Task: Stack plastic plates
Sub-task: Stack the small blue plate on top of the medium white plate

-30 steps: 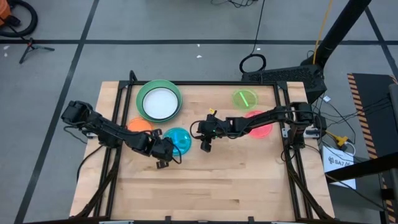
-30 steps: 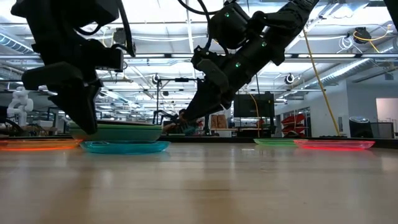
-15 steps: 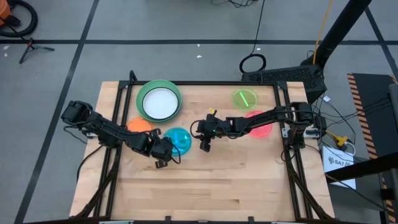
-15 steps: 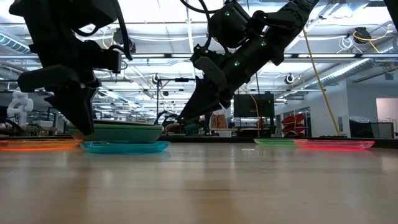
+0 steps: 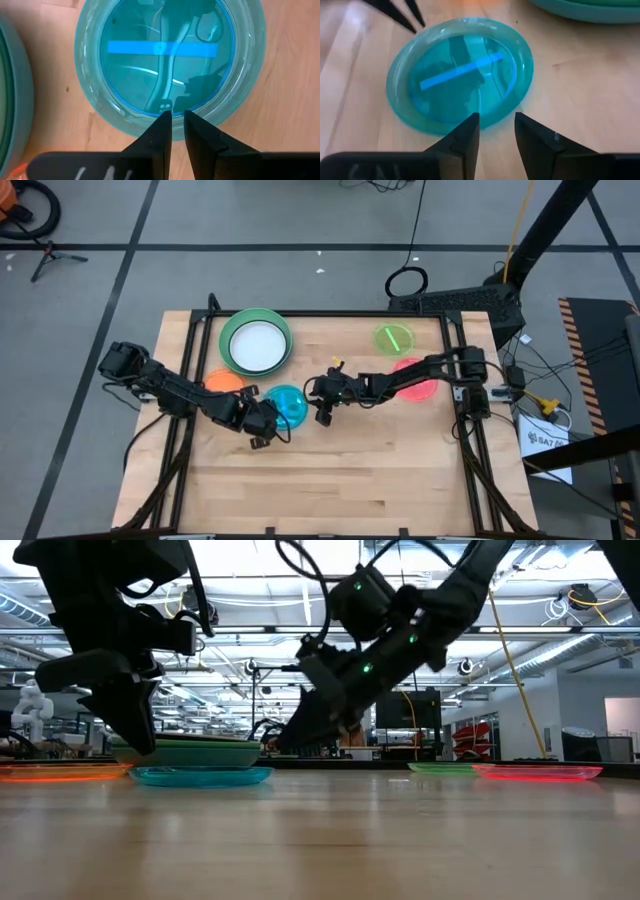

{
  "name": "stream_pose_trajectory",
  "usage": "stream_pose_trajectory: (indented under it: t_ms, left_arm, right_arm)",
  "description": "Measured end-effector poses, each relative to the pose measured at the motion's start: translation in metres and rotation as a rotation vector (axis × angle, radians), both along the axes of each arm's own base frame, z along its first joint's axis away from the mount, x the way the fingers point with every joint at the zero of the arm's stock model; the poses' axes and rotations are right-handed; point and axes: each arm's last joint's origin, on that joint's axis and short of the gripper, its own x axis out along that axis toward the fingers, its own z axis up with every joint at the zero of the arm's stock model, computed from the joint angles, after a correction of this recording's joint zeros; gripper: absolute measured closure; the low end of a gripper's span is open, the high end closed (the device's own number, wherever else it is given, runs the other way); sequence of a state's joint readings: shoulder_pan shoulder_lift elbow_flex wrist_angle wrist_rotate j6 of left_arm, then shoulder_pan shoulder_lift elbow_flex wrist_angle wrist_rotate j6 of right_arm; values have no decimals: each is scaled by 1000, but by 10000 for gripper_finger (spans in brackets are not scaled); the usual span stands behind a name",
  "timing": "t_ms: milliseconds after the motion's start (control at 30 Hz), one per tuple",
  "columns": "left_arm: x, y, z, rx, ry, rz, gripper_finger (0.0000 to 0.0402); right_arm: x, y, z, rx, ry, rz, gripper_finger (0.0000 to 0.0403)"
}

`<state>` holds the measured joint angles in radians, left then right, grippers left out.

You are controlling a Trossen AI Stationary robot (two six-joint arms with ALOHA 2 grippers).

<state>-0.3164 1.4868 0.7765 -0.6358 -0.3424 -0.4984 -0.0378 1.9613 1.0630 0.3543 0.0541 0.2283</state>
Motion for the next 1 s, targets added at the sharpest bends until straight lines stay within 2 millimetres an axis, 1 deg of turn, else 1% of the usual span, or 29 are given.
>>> stream_pose_trajectory:
  t_ms: [133,233,500,667,733,833,933,1000]
  left_arm:
    - [0,0,0,1,-1,-6,343]
    - [-2,0,-4,7,9,-16,343]
    - [-4,-4,-3,55,-12,-12,343]
    - [-6,-5,-3,53,-9,1,343]
    - [-7,-6,1,61,-27,-8,343]
    - [-10,-9,10,129,-90,-28,343]
    - [-16,-14,25,182,-173,-69,343]
    - [-20,-19,35,171,-231,-98,343]
  right_arm:
    - [6,-2,-11,73,-47,-51,286]
    - [7,-4,-16,86,-48,-65,286]
    - [8,-9,-14,98,-81,-86,286]
    - [8,-9,-12,59,-88,-62,286]
    - [8,-9,-11,53,-85,-60,286]
    - [8,-10,-10,48,-81,-58,286]
    - [7,-10,-11,43,-65,-54,286]
    - [6,-10,-12,38,-56,-50,286]
